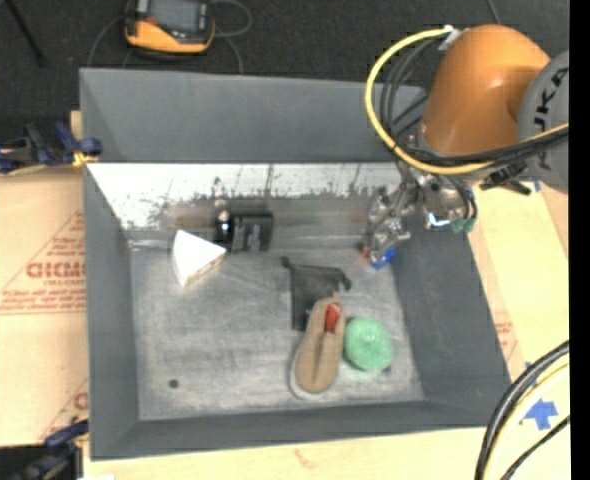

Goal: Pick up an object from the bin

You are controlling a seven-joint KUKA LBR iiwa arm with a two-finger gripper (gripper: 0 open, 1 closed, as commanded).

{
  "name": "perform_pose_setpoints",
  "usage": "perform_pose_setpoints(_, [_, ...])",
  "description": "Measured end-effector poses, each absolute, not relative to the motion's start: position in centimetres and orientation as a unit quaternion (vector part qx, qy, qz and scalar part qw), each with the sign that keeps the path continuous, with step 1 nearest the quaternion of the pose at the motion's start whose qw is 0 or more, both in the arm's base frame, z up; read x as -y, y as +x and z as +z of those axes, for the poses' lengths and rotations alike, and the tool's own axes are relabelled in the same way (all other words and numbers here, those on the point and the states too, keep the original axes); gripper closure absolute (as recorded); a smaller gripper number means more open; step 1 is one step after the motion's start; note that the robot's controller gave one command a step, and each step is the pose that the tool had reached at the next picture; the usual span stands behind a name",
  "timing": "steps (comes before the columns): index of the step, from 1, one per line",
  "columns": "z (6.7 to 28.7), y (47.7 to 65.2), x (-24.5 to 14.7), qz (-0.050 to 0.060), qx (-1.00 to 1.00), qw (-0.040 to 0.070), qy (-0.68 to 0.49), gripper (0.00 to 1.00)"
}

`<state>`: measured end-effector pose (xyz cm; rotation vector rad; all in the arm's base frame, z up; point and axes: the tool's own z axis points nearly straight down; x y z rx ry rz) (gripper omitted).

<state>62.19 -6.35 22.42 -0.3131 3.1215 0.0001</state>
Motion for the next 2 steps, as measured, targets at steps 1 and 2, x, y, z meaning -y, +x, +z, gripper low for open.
perform_pose_setpoints(1, [21.4, 62.8, 5.0, 0.001, -0.999, 0.003, 0.045, 1.00])
perform_pose_setpoints(2, [14.2, 59.8, 5.5, 0.000, -0.999, -0.001, -0.032, 0.00])
